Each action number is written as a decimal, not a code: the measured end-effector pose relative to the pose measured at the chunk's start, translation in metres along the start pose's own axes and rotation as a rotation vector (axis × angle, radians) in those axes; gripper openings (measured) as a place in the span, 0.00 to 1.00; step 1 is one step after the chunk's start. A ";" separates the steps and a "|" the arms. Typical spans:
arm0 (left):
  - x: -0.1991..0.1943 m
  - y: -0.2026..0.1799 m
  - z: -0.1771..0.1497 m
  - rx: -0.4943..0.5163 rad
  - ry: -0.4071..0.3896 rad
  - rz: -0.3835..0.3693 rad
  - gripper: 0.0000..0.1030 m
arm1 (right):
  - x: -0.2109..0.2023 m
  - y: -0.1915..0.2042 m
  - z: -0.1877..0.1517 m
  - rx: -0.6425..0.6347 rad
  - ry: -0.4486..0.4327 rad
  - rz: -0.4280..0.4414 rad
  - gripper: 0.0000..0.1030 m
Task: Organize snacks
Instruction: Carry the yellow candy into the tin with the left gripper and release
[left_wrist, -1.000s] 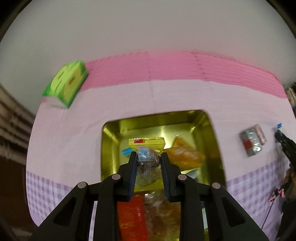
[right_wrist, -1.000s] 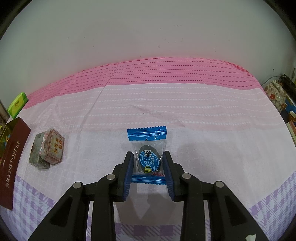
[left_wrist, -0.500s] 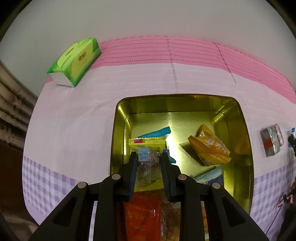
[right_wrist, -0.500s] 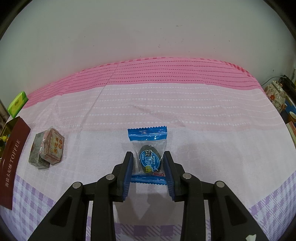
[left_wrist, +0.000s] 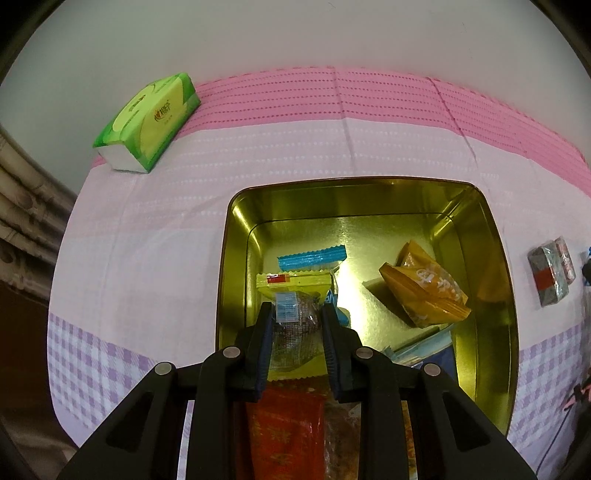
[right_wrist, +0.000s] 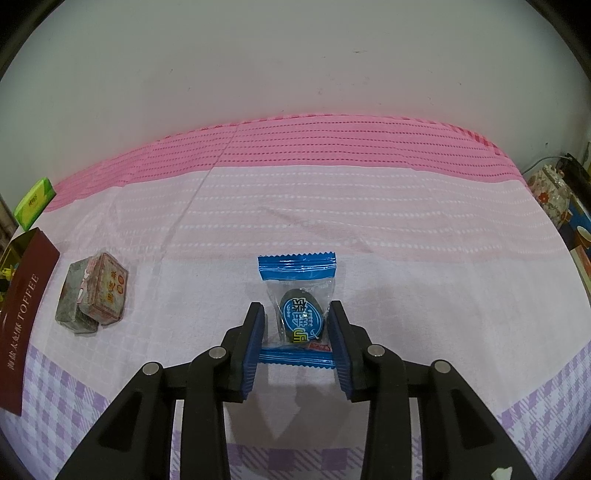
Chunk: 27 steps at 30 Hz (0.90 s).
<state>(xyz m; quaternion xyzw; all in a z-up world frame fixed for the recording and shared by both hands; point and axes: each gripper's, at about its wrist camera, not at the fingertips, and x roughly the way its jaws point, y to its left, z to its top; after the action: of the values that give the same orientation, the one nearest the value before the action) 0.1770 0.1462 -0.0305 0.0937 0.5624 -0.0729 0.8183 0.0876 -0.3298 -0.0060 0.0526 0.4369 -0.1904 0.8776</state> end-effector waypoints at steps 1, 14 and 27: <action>0.000 0.000 0.000 -0.001 -0.001 0.001 0.26 | 0.000 0.000 0.000 0.000 0.000 0.000 0.34; -0.004 0.001 -0.004 -0.009 -0.029 0.001 0.27 | 0.002 0.001 0.001 -0.015 0.003 -0.012 0.34; -0.020 -0.001 -0.008 -0.003 -0.057 0.002 0.28 | 0.002 0.001 0.001 -0.016 0.003 -0.014 0.34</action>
<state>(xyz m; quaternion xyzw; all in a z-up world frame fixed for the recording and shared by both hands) 0.1618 0.1471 -0.0146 0.0910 0.5387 -0.0737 0.8343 0.0894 -0.3293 -0.0071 0.0428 0.4399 -0.1929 0.8761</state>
